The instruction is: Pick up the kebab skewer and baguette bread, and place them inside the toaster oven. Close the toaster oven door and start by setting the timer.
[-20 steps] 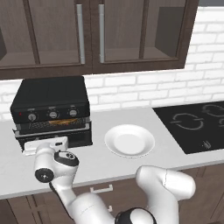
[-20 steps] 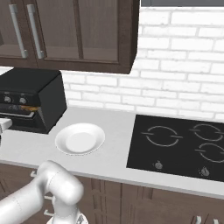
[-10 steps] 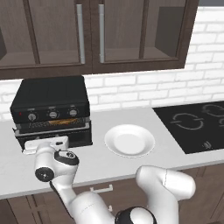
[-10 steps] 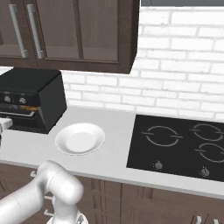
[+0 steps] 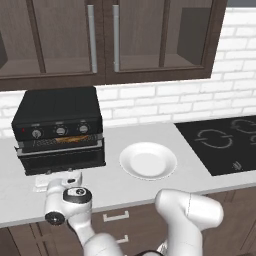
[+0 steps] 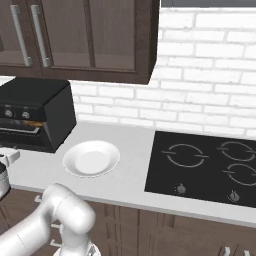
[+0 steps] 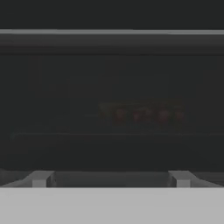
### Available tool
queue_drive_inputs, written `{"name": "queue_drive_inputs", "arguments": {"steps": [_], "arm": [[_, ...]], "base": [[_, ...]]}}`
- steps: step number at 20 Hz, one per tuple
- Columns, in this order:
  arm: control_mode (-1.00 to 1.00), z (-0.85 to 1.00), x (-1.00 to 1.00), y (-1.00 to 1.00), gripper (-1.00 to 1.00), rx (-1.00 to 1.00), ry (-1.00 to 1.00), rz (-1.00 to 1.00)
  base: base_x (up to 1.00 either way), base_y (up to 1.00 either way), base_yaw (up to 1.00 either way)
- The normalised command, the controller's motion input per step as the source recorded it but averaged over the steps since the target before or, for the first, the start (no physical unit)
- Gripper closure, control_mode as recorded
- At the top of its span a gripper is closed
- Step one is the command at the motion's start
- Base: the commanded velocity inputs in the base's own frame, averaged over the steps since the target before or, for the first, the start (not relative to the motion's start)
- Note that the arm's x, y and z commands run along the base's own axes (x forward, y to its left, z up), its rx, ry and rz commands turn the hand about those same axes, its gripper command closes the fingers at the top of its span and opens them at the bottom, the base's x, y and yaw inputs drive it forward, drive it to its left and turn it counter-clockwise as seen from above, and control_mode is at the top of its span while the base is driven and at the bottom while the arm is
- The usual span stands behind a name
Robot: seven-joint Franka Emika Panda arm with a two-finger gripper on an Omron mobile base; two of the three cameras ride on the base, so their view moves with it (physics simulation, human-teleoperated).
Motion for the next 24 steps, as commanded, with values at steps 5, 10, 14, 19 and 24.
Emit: {"name": "queue_drive_inputs", "arguments": {"steps": [5,10,14,19,24], "arm": [[-1.0,0.2,0.33,0.0,-1.0,0.03,0.0,0.0],[-1.0,0.16,0.72,0.0,-1.0,0.05,0.0,0.0],[-1.0,0.11,0.75,0.0,-1.0,0.05,0.01,0.0],[-1.0,0.45,0.16,-0.01,-1.0,0.03,0.02,0.0],[-1.0,0.71,0.0,-0.11,-1.0,0.01,-0.09,0.0]], "base": [[0.0,0.0,0.0],[0.0,0.0,0.0],[0.0,0.0,0.0],[0.0,0.0,0.0],[0.0,0.0,0.0]]}}
